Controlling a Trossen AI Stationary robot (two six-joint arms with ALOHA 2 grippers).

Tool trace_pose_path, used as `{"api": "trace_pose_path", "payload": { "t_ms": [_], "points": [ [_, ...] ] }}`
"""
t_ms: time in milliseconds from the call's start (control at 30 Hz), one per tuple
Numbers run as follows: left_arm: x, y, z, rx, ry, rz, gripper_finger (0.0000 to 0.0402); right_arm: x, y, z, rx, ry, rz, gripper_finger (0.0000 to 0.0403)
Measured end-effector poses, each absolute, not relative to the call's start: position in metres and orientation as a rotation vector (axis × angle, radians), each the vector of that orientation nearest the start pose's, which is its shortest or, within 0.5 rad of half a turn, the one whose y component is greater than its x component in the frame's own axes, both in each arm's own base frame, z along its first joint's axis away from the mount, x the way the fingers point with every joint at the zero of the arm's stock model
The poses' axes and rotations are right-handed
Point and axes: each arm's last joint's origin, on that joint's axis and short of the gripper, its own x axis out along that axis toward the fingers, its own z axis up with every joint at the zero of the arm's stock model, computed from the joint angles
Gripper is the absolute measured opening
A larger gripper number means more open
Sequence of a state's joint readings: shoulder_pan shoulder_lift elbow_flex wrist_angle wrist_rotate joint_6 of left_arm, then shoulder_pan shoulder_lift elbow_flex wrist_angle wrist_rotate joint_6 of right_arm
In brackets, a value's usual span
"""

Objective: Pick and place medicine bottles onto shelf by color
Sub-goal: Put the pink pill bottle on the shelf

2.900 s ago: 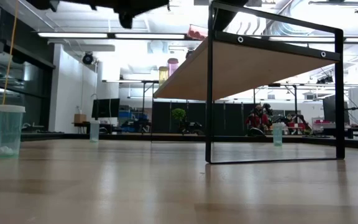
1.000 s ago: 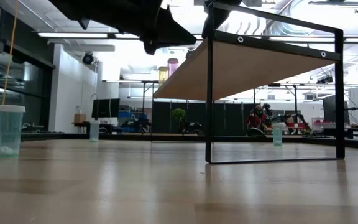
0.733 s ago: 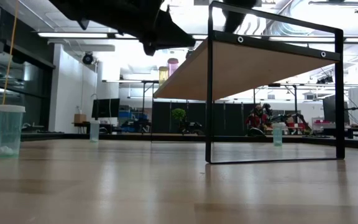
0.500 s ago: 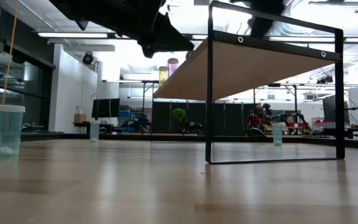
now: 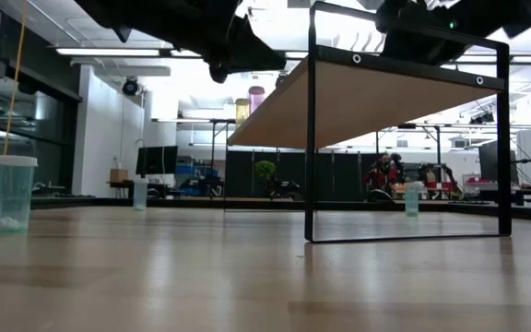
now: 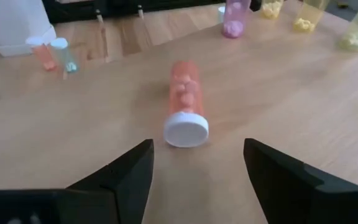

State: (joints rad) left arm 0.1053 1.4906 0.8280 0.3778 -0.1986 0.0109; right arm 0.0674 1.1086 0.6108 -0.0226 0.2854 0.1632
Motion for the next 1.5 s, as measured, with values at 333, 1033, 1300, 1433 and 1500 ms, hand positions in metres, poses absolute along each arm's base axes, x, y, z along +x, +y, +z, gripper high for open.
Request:
{"api": "trace_pose_path", "payload": {
  "t_ms": [333, 1033, 1300, 1433, 1500],
  "points": [
    [0.318, 0.043, 0.235, 0.005, 0.300, 0.317, 0.0000, 0.242, 0.006, 0.215, 0.062, 0.473, -0.251, 0.0241],
    [0.318, 0.043, 0.234, 0.005, 0.307, 0.317, 0.0000, 0.256, 0.006, 0.207, 0.039, 0.442, -0.271, 0.0183],
    [0.318, 0.043, 0.234, 0.005, 0.308, 0.317, 0.0000, 0.256, 0.006, 0.207, 0.035, 0.427, -0.282, 0.0115],
    [0.318, 0.043, 0.234, 0.009, 0.308, 0.316, 0.0000, 0.256, 0.006, 0.208, 0.036, 0.424, -0.281, 0.0102],
    [0.318, 0.043, 0.234, 0.023, 0.311, 0.314, 0.0000, 0.255, 0.006, 0.209, 0.033, 0.430, -0.279, 0.0103]
  ]
}}
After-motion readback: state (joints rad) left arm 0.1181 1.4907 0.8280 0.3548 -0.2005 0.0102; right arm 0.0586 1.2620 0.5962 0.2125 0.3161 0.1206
